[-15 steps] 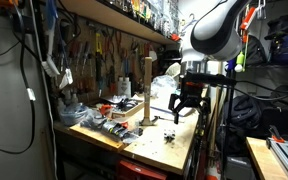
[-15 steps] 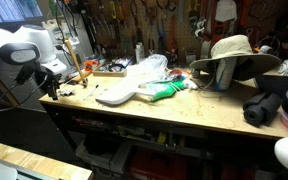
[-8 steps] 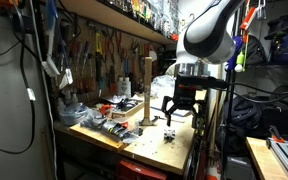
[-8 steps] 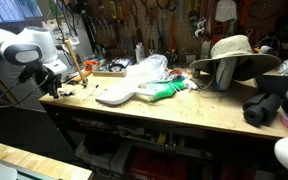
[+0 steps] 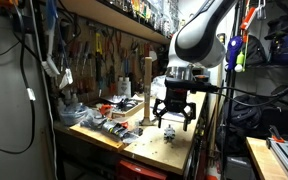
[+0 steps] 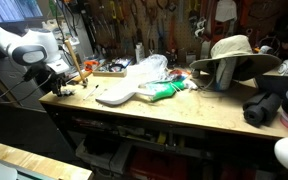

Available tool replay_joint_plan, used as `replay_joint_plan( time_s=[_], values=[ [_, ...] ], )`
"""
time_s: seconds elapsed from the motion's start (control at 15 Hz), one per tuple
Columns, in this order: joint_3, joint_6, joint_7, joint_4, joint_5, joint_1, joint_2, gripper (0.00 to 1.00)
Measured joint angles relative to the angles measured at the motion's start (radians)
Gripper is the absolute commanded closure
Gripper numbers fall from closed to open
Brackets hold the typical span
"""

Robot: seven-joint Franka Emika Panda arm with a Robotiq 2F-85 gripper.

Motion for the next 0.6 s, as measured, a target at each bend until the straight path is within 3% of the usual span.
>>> replay_joint_plan(
  time_s=[0.13,0.53,0.6],
  values=[
    [0.0,0.006,0.025,0.012,-0.012,0.001,0.026,0.32],
    [-0.001,0.006,0.087,0.035,-0.066,0.002,0.064,0.81],
    [-0.001,0.006,0.097,0.036,-0.075,0.002,0.063,0.81]
  ],
)
